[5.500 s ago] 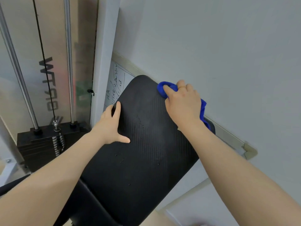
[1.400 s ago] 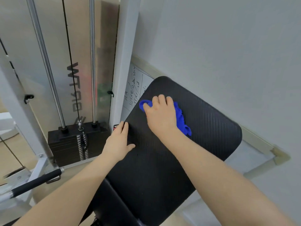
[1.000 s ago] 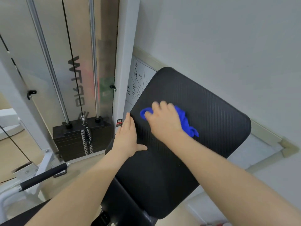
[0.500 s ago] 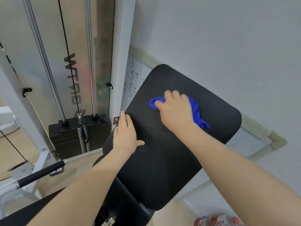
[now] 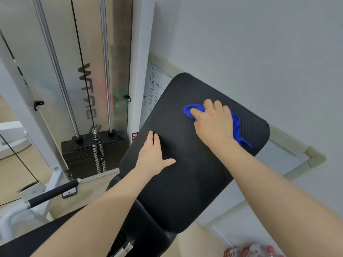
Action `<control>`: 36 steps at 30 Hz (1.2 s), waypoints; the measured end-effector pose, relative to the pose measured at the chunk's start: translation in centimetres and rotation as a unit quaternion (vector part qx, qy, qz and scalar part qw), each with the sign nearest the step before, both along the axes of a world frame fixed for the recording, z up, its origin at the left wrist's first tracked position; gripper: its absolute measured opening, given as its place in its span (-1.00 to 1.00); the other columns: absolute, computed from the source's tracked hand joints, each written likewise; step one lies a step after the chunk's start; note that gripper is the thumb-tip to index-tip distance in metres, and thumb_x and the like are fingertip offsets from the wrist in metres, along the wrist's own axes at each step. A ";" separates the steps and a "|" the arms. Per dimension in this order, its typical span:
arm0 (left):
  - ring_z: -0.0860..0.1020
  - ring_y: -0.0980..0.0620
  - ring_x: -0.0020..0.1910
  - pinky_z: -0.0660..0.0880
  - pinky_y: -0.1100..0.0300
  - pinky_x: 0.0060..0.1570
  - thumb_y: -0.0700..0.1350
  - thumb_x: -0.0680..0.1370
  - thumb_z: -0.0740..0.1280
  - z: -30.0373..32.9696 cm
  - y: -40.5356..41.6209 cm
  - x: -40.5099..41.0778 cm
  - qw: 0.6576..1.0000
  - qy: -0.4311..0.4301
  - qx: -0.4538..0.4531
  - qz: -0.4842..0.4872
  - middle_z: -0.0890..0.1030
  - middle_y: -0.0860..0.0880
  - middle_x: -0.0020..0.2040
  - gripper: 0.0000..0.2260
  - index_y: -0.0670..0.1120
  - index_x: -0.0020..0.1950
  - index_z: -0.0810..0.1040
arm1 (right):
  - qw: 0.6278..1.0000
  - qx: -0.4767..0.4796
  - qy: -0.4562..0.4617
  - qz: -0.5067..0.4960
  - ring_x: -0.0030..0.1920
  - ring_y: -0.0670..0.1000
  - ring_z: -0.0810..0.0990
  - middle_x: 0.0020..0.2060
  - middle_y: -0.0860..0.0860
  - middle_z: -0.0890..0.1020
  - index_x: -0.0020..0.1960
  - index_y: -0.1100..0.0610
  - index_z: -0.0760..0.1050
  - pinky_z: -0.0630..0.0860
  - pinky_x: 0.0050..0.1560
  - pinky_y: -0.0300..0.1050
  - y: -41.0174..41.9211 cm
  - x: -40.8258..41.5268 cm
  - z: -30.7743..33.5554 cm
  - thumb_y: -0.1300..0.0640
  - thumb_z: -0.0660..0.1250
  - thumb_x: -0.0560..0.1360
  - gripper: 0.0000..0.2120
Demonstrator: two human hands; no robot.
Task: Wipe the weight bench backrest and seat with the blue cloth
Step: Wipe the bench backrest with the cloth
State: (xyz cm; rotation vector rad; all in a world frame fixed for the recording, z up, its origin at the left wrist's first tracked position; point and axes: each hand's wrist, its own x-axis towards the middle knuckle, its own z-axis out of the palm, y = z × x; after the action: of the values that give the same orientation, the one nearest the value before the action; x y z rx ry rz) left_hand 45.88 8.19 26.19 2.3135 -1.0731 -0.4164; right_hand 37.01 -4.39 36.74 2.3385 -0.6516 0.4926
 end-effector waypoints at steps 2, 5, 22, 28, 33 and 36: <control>-0.08 -0.10 0.54 0.07 0.02 0.50 0.20 0.34 0.45 0.1 -0.8 -0.6 0.998 0.051 -0.021 0.018 -0.19 -0.14 0.55 0.06 -0.24 0.51 -0.17 | 1.000 -0.010 -0.018 -0.001 -0.36 0.08 0.39 -0.33 0.08 0.49 -0.21 0.07 0.58 0.15 -0.33 -0.10 -0.1 -0.4 -0.8 0.22 0.41 0.19 -0.82; -0.13 -0.10 0.54 0.03 0.01 0.51 0.23 0.23 0.50 0.1 -1.4 -1.1 0.998 0.052 -0.017 0.029 -0.21 -0.19 0.54 0.19 -0.28 0.49 -0.21 | 0.998 0.009 0.057 0.028 -0.31 0.08 0.41 -0.27 0.05 0.50 -0.02 0.05 0.59 0.20 -0.34 -0.09 3.0 -1.7 -4.4 0.18 0.35 0.28 -0.73; -0.06 -0.13 0.53 0.12 -0.04 0.48 0.23 0.29 0.46 -0.2 -1.2 -2.5 0.997 -0.025 0.048 0.062 -0.22 -0.19 0.54 0.15 -0.26 0.49 -0.24 | 0.985 0.007 0.154 0.076 -0.30 0.03 0.44 -0.25 0.02 0.56 -0.10 0.03 0.62 0.32 -0.32 -0.11 3.7 -5.4 -7.5 0.11 0.45 0.23 -0.76; 0.10 -0.16 0.49 0.23 0.00 0.39 0.16 0.41 0.40 -0.4 -0.8 -4.3 0.995 -0.078 0.020 0.067 0.00 -0.21 0.52 -0.08 -0.25 0.49 -0.05 | 1.000 -0.011 -0.022 0.001 -0.36 0.08 0.38 -0.33 0.07 0.50 -0.20 0.06 0.58 0.21 -0.34 -0.11 0.6 -5.3 -2.7 0.22 0.41 0.19 -0.81; 0.16 -0.12 0.49 0.31 0.01 0.34 0.09 0.46 0.37 -0.5 -0.5 -4.6 0.998 -0.053 0.005 0.046 0.02 -0.14 0.54 -0.18 -0.19 0.51 -0.03 | 0.998 0.023 0.045 0.042 -0.37 0.09 0.40 -0.34 0.07 0.51 -0.17 0.08 0.61 0.22 -0.36 -0.11 3.6 -7.4 -7.4 0.20 0.45 0.17 -0.78; 0.12 -0.11 0.50 0.26 0.00 0.38 0.11 0.45 0.38 -0.3 -0.3 -4.5 0.999 -0.039 0.010 0.031 -0.03 -0.14 0.55 -0.15 -0.17 0.52 -0.05 | 0.991 0.019 0.093 0.089 -0.39 0.09 0.41 -0.38 0.08 0.49 -0.30 0.10 0.57 0.26 -0.37 -0.12 2.7 -7.8 -5.9 0.20 0.48 0.12 -0.83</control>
State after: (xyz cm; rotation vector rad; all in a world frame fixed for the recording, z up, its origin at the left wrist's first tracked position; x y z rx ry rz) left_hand 41.36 7.89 25.85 2.3904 -1.0356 -0.3171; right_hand 29.21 -1.71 30.87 2.4546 -0.3701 0.3362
